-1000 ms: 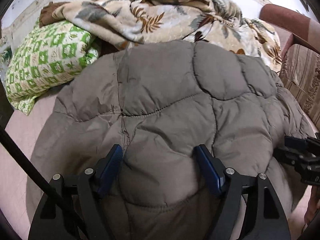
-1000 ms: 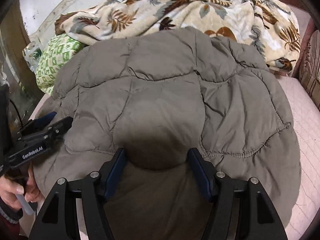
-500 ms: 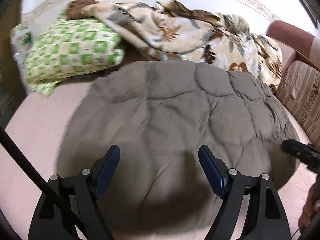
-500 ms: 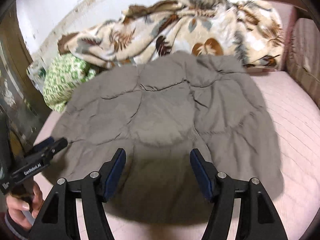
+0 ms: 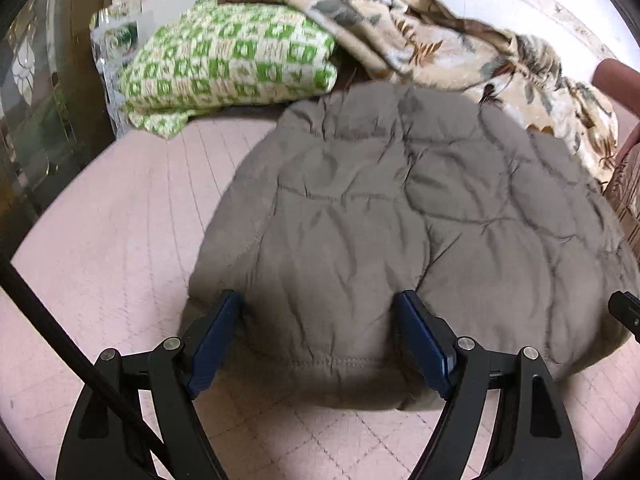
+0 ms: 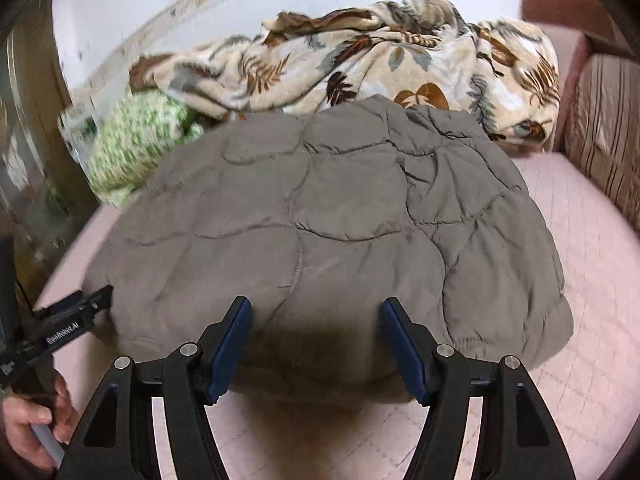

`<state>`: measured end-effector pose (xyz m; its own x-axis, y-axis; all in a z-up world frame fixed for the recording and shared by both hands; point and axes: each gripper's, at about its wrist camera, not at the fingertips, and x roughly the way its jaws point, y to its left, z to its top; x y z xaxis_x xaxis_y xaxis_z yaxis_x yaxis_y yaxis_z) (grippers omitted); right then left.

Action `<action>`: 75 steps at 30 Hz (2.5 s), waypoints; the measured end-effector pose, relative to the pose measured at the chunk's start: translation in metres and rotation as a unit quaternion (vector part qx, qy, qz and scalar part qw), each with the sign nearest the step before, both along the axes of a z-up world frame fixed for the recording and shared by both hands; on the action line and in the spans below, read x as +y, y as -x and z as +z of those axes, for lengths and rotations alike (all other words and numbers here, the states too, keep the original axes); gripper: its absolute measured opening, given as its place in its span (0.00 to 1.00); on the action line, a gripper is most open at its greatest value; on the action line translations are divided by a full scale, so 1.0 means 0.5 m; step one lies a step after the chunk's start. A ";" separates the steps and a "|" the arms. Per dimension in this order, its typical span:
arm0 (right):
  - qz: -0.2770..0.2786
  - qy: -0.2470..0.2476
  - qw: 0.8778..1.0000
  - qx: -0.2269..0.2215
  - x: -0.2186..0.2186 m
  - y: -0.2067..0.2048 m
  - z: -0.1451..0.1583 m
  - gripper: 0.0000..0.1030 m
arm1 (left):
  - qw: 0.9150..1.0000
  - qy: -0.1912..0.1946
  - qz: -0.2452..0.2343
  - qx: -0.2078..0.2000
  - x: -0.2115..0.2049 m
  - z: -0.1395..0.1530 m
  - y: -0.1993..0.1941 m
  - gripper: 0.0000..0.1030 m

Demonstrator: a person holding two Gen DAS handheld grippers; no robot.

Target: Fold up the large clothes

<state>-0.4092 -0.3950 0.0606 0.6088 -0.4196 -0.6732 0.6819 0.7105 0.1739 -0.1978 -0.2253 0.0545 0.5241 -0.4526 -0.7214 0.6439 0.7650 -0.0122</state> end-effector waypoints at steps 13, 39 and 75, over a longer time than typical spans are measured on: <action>0.007 -0.009 0.999 0.041 -0.019 -0.039 -0.063 0.74 | 0.999 -0.005 0.005 -0.034 -0.032 0.004 -0.002 0.81; -0.068 -0.008 0.998 -0.013 -0.096 0.057 -0.010 0.74 | 0.995 -0.006 -0.014 -0.098 -0.064 0.024 0.039 0.81; -0.064 -0.049 0.997 0.003 -0.125 0.047 -0.058 0.78 | 0.994 -0.020 -0.018 -0.106 -0.080 0.007 0.031 0.81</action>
<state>-0.4328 -0.4573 0.0317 0.5502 -0.4248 -0.7189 0.7669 0.5977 0.2337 -0.2133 -0.2652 0.0578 0.6502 -0.4471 -0.6143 0.6554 0.7391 0.1558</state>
